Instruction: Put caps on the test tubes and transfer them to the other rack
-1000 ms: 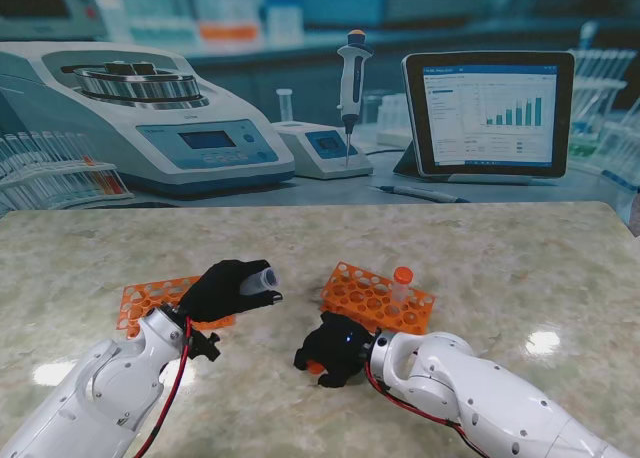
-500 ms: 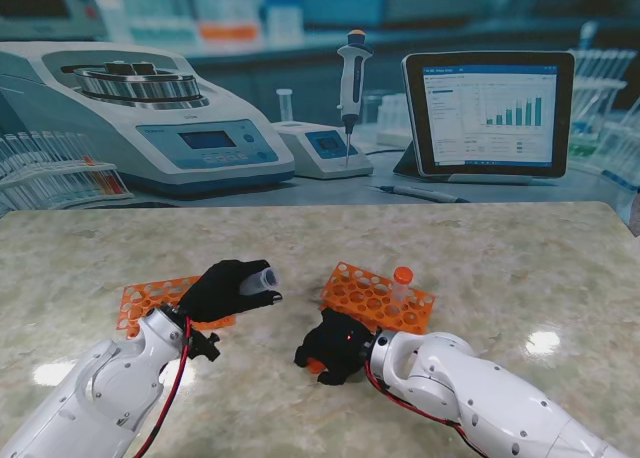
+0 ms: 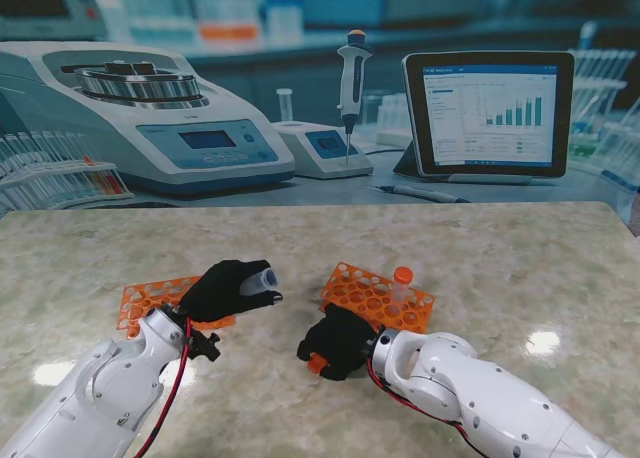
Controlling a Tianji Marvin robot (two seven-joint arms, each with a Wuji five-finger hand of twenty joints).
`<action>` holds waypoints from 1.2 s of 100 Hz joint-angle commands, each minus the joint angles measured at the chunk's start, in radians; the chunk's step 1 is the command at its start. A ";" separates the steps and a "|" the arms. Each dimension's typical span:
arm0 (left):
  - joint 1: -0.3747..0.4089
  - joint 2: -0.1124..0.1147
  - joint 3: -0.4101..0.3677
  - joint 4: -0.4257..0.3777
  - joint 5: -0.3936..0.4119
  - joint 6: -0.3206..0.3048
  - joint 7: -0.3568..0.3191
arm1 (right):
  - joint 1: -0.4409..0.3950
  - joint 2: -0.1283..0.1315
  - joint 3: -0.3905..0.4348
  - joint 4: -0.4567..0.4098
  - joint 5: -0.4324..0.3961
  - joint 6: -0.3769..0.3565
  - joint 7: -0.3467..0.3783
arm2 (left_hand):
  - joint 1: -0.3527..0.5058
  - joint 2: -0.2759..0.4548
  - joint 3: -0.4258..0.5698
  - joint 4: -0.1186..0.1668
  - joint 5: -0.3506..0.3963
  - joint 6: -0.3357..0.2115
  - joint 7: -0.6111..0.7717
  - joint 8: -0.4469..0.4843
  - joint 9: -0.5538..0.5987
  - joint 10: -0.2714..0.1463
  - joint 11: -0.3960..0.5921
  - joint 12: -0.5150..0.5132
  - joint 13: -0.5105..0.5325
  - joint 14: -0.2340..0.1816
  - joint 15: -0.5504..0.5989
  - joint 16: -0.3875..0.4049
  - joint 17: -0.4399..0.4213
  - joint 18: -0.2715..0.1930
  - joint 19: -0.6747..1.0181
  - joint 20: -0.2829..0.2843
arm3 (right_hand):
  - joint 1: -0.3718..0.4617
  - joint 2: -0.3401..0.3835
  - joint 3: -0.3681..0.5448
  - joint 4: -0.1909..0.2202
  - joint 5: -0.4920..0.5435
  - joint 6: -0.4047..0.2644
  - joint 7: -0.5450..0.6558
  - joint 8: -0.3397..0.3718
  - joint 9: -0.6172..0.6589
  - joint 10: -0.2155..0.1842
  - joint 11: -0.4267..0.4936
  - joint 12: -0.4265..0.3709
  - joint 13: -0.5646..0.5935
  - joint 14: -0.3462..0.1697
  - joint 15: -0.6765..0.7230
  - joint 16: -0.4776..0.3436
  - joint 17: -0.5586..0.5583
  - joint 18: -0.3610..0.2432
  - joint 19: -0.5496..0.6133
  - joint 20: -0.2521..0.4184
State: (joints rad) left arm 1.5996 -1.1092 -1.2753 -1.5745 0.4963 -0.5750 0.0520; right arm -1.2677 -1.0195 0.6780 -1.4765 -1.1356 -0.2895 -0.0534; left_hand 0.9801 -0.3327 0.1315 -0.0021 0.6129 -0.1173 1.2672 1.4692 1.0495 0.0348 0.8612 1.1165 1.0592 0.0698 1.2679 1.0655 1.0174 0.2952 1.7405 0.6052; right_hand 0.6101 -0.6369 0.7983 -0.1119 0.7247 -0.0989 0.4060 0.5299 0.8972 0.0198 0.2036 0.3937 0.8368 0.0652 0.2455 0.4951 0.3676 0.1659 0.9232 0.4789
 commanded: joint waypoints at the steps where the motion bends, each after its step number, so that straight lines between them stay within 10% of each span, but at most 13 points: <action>1: 0.002 0.002 0.001 -0.005 0.000 0.000 -0.005 | -0.001 0.000 -0.007 0.001 0.006 0.009 0.006 | 0.008 0.050 -0.005 -0.010 0.013 -0.056 0.076 0.052 0.005 -0.033 -0.009 -0.006 0.012 -0.013 -0.008 -0.008 0.024 -0.033 0.099 -0.025 | -0.023 -0.003 -0.008 0.024 -0.035 0.008 -0.004 0.002 -0.014 -0.001 -0.007 -0.002 -0.012 -0.010 0.021 0.013 -0.005 0.005 0.026 0.015; 120: 0.001 0.003 0.002 -0.007 0.000 0.003 -0.009 | 0.040 -0.012 -0.071 0.067 0.041 0.061 -0.034 | 0.008 0.049 -0.003 -0.010 0.013 -0.056 0.076 0.052 0.005 -0.034 -0.010 -0.006 0.012 -0.013 -0.009 -0.008 0.022 -0.031 0.096 -0.025 | -0.036 -0.058 0.013 0.010 0.026 0.022 0.050 0.057 0.069 0.024 0.125 0.160 0.141 -0.029 0.199 0.247 0.171 -0.019 0.176 0.111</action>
State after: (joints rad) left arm 1.5990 -1.1086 -1.2744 -1.5751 0.4967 -0.5747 0.0481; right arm -1.2184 -1.0306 0.6084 -1.4150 -1.0882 -0.2346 -0.0856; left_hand 0.9801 -0.3326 0.1313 -0.0021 0.6129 -0.1176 1.2672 1.4692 1.0495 0.0345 0.8610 1.1164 1.0592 0.0698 1.2673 1.0653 1.0154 0.2952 1.7404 0.6052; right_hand 0.5669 -0.6503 0.7980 -0.1118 0.7235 -0.0776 0.4355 0.5701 0.9392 0.0344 0.3083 0.5382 0.9338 0.0447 0.4036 0.7233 0.5284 0.1565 1.0616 0.5624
